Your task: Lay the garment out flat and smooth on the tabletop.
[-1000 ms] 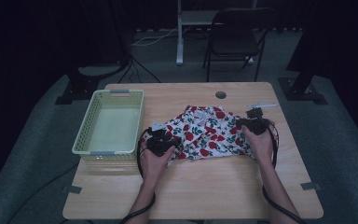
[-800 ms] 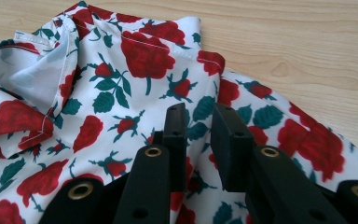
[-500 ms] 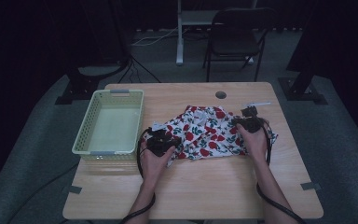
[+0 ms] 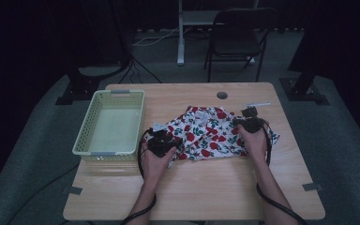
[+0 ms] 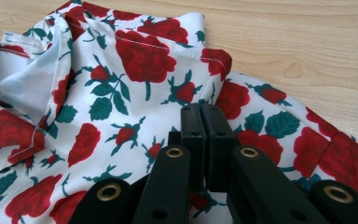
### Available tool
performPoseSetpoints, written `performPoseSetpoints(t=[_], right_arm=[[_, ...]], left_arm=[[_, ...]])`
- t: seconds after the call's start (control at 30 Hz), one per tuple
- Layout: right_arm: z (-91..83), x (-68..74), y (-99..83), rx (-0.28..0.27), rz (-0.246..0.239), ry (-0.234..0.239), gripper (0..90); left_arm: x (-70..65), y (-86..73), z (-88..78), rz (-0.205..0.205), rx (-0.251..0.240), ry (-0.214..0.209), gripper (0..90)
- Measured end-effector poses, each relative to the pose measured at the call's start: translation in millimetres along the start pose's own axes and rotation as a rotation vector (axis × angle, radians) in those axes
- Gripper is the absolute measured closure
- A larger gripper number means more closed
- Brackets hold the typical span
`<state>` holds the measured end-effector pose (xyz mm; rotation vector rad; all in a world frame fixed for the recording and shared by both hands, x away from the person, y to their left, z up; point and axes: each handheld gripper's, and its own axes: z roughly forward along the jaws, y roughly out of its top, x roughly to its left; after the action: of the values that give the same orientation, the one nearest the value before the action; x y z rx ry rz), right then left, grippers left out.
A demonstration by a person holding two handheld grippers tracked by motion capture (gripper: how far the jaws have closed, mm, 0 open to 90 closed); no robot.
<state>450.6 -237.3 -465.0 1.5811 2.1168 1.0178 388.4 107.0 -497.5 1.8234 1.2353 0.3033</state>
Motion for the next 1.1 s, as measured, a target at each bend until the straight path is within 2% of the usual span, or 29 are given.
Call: performPoseSetpoints(t=[0.27, 0.5, 1.1], right_arm=[[-2.0, 6.8, -4.4, 0.001, -0.032, 0.018, 88.7], [-11.4, 14.7, -7.1, -0.004, -0.086, 0.028, 88.6], [-33.5, 33.6, -20.8, -0.059, -0.178, 0.074, 88.7]], left_arm=[[0.0, -0.2, 0.3, 0.005, -0.002, 0.0, 44.7], [0.0, -0.1, 0.3, 0.005, -0.002, 0.0, 44.4], [-0.2, -0.4, 0.6, 0.009, -0.005, 0.001, 44.4]])
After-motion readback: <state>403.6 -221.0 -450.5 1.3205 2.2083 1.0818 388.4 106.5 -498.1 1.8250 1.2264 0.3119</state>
